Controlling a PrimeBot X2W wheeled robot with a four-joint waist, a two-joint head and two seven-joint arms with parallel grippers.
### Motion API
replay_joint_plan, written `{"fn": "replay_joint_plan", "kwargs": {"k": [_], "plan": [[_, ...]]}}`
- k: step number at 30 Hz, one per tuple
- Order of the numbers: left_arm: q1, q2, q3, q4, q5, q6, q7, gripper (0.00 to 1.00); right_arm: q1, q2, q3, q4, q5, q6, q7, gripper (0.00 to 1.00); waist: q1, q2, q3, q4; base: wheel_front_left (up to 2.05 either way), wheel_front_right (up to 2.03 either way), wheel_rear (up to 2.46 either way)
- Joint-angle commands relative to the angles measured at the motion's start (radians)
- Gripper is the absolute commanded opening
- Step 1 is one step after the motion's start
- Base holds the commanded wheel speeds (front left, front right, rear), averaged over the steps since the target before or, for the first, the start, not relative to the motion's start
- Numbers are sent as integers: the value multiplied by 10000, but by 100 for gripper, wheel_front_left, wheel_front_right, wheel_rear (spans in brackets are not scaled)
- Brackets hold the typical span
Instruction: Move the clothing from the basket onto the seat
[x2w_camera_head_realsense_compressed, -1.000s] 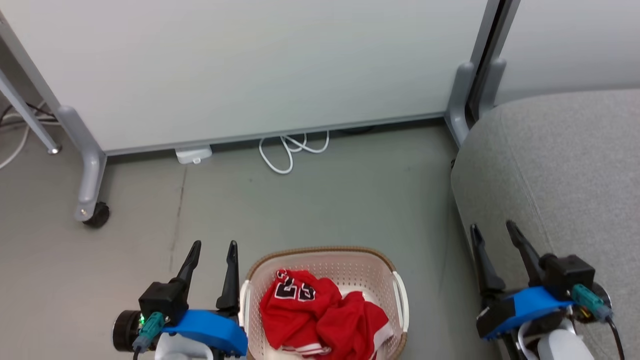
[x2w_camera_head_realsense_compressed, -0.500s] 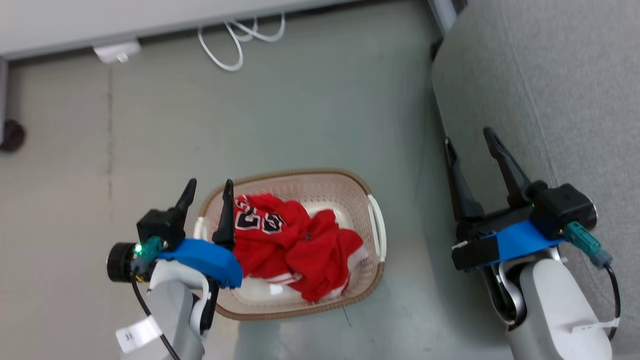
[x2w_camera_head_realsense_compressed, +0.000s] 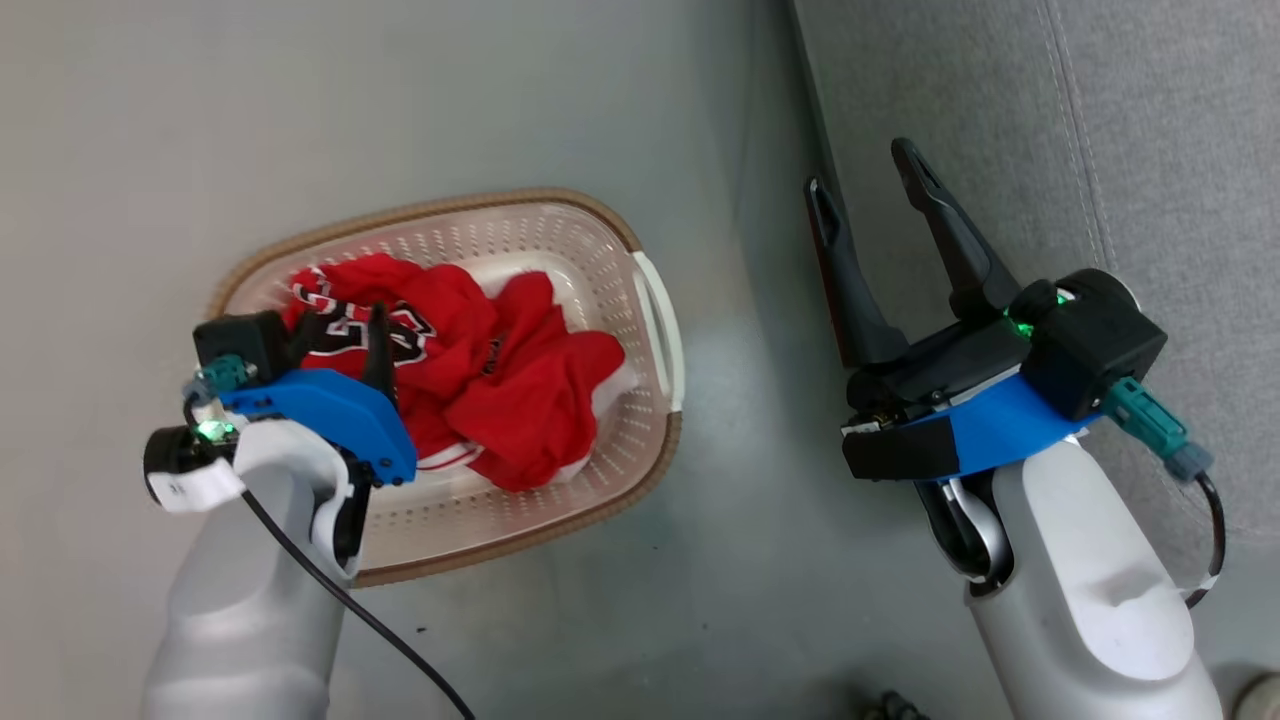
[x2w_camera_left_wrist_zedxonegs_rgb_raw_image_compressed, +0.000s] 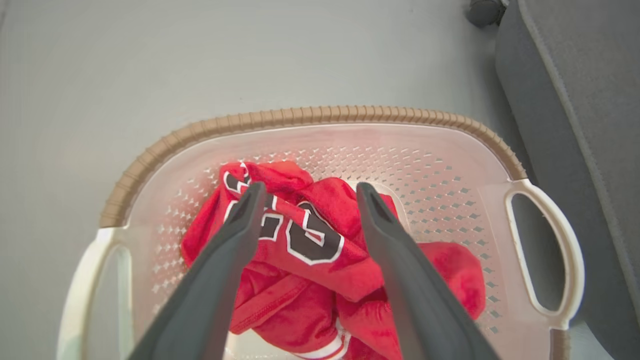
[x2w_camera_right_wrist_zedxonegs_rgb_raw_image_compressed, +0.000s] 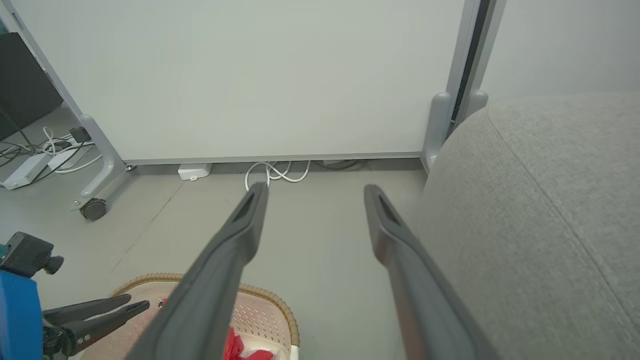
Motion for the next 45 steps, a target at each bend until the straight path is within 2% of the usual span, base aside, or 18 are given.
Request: {"fn": "replay_joint_plan", "kwargs": {"k": [1, 9, 17, 24, 25, 26, 45], "plan": [[-305, 130, 53, 132, -40, 69, 101, 100, -213, -20, 44, -103, 126, 4, -65, 100, -3, 0, 634, -564, 0, 0, 0], [-1078, 403, 393, 1080, -448, 411, 751, 100, -350, -17, 244, -457, 699, 4, -63, 100, -3, 0, 1329, -1097, 0, 0, 0], [-1609, 766, 660, 1719, -631, 1138, 1399, 100, -415, -18, 392, -714, 1159, 4, -61, 100, -3, 0, 1820, -1561, 0, 0, 0], [-1848, 865, 626, 2256, -656, 1712, 1885, 100, -392, -18, 453, -728, 1364, 4, -62, 100, -3, 0, 1970, -1711, 0, 0, 0], [-1871, 880, 614, 2297, -662, 1742, 1908, 53, -405, -18, 460, -725, 1378, 4, -62, 100, -3, 0, 1972, -1726, 0, 0, 0], [-1887, 892, 602, 2328, -664, 1742, 1902, 0, -420, -18, 466, -720, 1409, 4, -62, 100, -3, 0, 1972, -1735, 0, 0, 0], [-1889, 668, 338, 2827, -860, 1486, 1743, 0, -364, -20, 379, -508, 1177, 4, -62, 100, -3, 0, 1578, -1514, 0, 0, 0]]}}
